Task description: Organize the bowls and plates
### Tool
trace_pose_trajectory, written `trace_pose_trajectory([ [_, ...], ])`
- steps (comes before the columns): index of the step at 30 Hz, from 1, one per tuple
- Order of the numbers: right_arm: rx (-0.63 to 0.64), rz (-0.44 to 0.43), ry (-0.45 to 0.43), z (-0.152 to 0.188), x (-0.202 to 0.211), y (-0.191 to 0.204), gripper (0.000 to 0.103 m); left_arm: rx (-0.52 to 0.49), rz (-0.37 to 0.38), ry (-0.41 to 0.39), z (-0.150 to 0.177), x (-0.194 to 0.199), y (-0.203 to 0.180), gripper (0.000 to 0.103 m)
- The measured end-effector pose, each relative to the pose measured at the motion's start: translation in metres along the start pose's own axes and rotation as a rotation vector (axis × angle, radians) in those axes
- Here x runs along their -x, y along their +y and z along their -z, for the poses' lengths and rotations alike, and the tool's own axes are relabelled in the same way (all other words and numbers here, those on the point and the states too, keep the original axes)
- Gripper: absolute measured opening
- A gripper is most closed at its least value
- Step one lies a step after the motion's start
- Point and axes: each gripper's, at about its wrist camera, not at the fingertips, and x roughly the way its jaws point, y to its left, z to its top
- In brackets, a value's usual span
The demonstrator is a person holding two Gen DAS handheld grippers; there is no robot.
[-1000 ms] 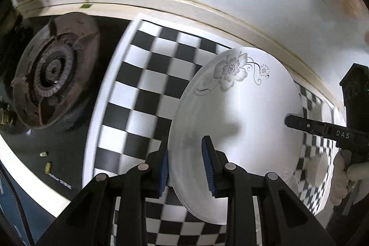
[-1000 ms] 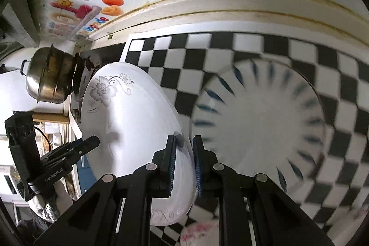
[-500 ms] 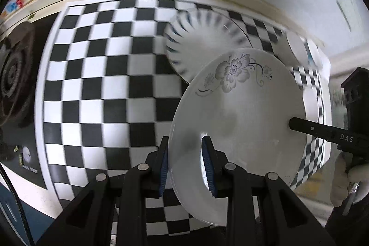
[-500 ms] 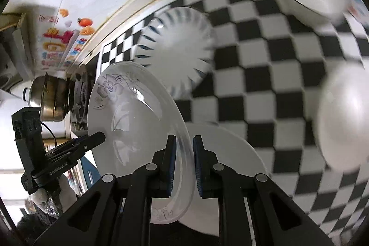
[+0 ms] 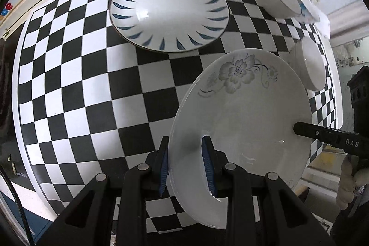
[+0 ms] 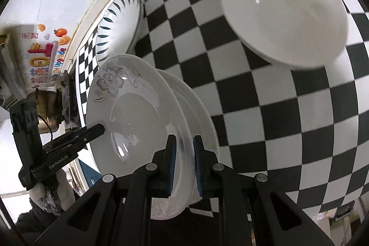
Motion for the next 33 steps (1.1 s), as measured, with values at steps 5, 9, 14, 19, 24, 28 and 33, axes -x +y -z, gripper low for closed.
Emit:
trace_pose_trajectory([
  [5,0.004,0.015,0.003,-0.002,-0.003,-0.006,0.017,-0.008,-0.015,0.016,0.001,-0.01,-0.006,0.025],
  [9,0.014,0.014,0.009,-0.008,-0.004,-0.005,0.017,-0.009,-0.04,0.031,0.002,-0.017,-0.008,0.025],
  [14,0.046,0.029,0.028,-0.013,-0.008,0.001,0.017,0.006,-0.054,0.043,0.003,-0.021,-0.009,0.025],
  [19,0.08,0.071,0.061,-0.011,-0.018,0.007,0.017,0.023,-0.068,0.062,0.006,-0.025,-0.007,0.025],
  [24,0.087,0.084,0.089,-0.01,-0.025,0.008,0.017,0.044,-0.069,0.082,0.01,-0.032,-0.005,0.025],
  [28,0.104,0.106,0.106,-0.01,-0.028,0.011,0.017,0.051,-0.075,0.091,0.011,-0.037,-0.005,0.025],
  [33,0.105,0.115,0.121,-0.011,-0.032,0.013,0.019,0.053,-0.084,0.096,0.01,-0.041,-0.006,0.025],
])
